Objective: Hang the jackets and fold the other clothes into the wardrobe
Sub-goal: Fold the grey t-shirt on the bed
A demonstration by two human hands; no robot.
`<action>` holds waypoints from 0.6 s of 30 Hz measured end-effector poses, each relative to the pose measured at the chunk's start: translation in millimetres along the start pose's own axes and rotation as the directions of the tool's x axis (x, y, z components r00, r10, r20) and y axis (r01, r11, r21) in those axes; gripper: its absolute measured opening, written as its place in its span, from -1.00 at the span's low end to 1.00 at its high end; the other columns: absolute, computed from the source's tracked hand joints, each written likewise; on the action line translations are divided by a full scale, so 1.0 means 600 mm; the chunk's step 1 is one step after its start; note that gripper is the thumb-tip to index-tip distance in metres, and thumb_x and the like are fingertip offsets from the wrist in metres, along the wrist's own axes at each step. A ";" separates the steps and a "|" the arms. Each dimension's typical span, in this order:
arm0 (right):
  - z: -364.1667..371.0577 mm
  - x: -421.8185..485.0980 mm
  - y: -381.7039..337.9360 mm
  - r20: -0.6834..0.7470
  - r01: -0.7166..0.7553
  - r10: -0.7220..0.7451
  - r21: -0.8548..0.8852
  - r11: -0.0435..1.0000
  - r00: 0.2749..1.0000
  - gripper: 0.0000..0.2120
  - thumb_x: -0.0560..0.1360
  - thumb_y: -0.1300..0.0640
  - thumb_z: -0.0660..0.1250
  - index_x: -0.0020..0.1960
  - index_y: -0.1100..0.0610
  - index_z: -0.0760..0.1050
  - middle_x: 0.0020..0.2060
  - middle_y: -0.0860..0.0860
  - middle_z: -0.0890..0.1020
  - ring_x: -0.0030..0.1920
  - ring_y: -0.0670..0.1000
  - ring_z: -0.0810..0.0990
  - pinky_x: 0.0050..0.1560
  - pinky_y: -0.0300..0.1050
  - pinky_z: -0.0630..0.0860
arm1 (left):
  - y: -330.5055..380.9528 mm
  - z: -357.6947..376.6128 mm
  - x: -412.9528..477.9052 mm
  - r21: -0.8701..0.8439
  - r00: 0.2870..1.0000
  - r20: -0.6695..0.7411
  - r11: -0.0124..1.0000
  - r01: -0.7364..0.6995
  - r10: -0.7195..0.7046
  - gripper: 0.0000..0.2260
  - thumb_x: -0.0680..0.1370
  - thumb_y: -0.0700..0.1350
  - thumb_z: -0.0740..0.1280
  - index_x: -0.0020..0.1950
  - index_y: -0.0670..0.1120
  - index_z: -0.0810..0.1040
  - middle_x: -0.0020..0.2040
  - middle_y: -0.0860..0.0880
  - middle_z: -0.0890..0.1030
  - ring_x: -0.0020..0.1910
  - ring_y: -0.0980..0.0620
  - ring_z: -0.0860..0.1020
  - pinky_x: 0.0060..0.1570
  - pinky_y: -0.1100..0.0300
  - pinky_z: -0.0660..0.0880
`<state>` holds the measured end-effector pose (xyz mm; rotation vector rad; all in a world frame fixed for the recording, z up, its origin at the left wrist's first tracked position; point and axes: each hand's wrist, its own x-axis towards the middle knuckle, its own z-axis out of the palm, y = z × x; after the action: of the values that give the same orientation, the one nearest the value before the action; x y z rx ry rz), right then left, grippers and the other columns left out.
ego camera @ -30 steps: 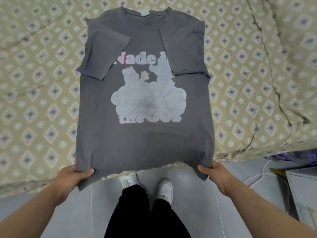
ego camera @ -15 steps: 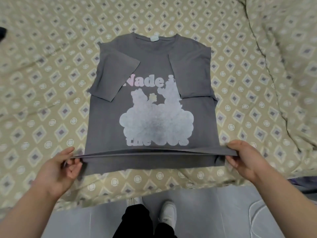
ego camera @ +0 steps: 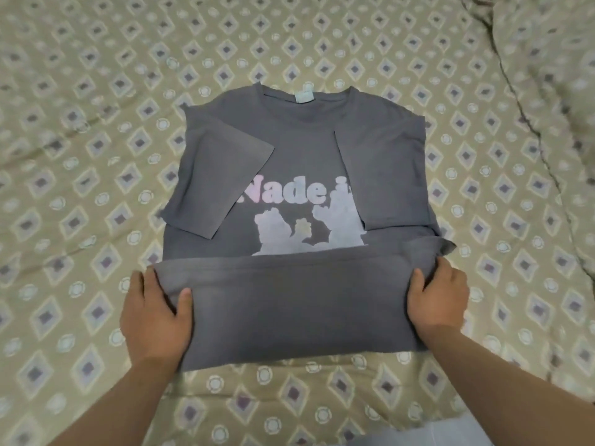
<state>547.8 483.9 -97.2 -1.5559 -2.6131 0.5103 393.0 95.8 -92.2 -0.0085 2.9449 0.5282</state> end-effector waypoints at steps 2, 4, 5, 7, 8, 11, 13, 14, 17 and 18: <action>0.031 -0.005 0.005 -0.094 0.035 -0.043 -0.079 0.996 0.995 -0.56 0.54 0.08 0.17 0.29 0.38 0.39 0.04 0.41 0.50 0.01 0.40 0.47 0.05 0.24 0.40 | -0.007 0.022 -0.008 0.062 0.999 -0.005 0.998 0.032 -0.032 -0.36 0.52 0.10 0.07 0.45 -0.31 0.28 0.38 -0.34 0.38 0.30 -0.37 0.39 0.19 -0.27 0.40; 0.049 -0.002 0.004 -0.137 0.074 -0.088 -0.102 0.992 0.987 -0.53 0.49 0.07 0.14 0.26 0.39 0.38 0.01 0.42 0.49 -0.05 0.40 0.47 -0.01 0.26 0.42 | -0.007 0.035 -0.004 0.068 1.000 -0.005 0.998 0.006 -0.006 -0.35 0.50 0.08 0.06 0.45 -0.34 0.27 0.40 -0.37 0.36 0.32 -0.39 0.38 0.19 -0.29 0.39; 0.053 0.004 0.000 -0.135 0.071 -0.086 -0.112 0.991 0.987 -0.52 0.48 0.08 0.14 0.26 0.39 0.38 0.01 0.41 0.49 -0.05 0.40 0.47 -0.02 0.26 0.41 | -0.008 0.038 0.002 0.075 1.000 -0.006 0.997 0.004 -0.004 -0.35 0.50 0.07 0.06 0.45 -0.35 0.27 0.41 -0.38 0.35 0.33 -0.39 0.37 0.20 -0.29 0.38; 0.049 0.000 -0.001 -0.118 0.068 -0.086 -0.156 0.986 0.989 -0.51 0.47 0.08 0.14 0.28 0.39 0.38 0.03 0.41 0.49 -0.04 0.39 0.47 -0.01 0.25 0.41 | -0.008 0.033 -0.001 0.096 1.000 0.004 0.995 -0.011 0.010 -0.34 0.50 0.06 0.06 0.46 -0.38 0.27 0.42 -0.40 0.33 0.36 -0.40 0.34 0.24 -0.28 0.33; 0.047 -0.003 -0.001 -0.117 0.069 -0.088 -0.157 0.985 0.989 -0.51 0.47 0.09 0.14 0.28 0.39 0.38 0.03 0.41 0.49 -0.04 0.39 0.47 -0.01 0.25 0.41 | -0.010 0.031 -0.004 0.100 1.000 0.015 0.995 -0.017 0.015 -0.33 0.50 0.06 0.06 0.46 -0.39 0.26 0.42 -0.42 0.32 0.37 -0.40 0.33 0.25 -0.28 0.32; 0.043 -0.003 -0.007 -0.121 0.085 -0.100 -0.121 0.989 0.988 -0.50 0.46 0.08 0.12 0.26 0.41 0.39 0.02 0.41 0.50 -0.05 0.39 0.48 -0.03 0.25 0.42 | -0.005 0.038 -0.005 0.087 1.000 0.020 0.996 -0.018 0.016 -0.33 0.50 0.06 0.06 0.45 -0.40 0.27 0.41 -0.44 0.33 0.36 -0.43 0.33 0.22 -0.31 0.33; 0.043 -0.002 -0.007 -0.113 0.076 -0.088 -0.107 0.991 0.990 -0.50 0.46 0.08 0.12 0.25 0.42 0.40 0.02 0.40 0.50 -0.06 0.39 0.48 -0.03 0.24 0.42 | -0.012 0.044 -0.002 0.111 1.000 0.017 0.994 -0.018 0.016 -0.33 0.50 0.07 0.05 0.46 -0.38 0.26 0.41 -0.43 0.32 0.36 -0.43 0.32 0.22 -0.32 0.33; 0.043 -0.002 -0.006 -0.112 0.070 -0.081 -0.101 0.992 0.990 -0.50 0.45 0.09 0.13 0.26 0.42 0.40 0.02 0.40 0.50 -0.06 0.39 0.48 -0.03 0.24 0.42 | -0.015 0.046 -0.001 0.122 1.000 0.013 0.992 -0.018 0.017 -0.33 0.50 0.07 0.05 0.47 -0.37 0.25 0.42 -0.42 0.32 0.37 -0.42 0.31 0.23 -0.31 0.31; 0.035 -0.004 -0.012 -0.109 0.056 -0.060 -0.039 0.998 0.992 -0.50 0.41 0.16 0.17 0.26 0.44 0.42 0.01 0.40 0.51 -0.05 0.39 0.48 -0.03 0.23 0.41 | -0.024 0.055 -0.005 0.116 1.000 -0.027 0.993 -0.009 0.012 -0.34 0.52 0.09 0.04 0.49 -0.33 0.23 0.44 -0.40 0.30 0.40 -0.41 0.29 0.28 -0.27 0.28; 0.029 -0.005 -0.014 -0.101 0.056 -0.055 0.007 0.998 0.993 -0.50 0.39 0.18 0.18 0.25 0.43 0.43 0.00 0.39 0.51 -0.04 0.38 0.47 -0.01 0.22 0.40 | -0.025 0.054 -0.003 0.111 0.999 -0.045 0.994 -0.006 0.011 -0.34 0.52 0.09 0.04 0.49 -0.33 0.23 0.45 -0.40 0.29 0.39 -0.41 0.29 0.28 -0.27 0.27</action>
<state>538.1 473.2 -110.7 -1.4610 -2.5660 0.4284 399.8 93.1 -127.0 0.0043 3.0153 0.3704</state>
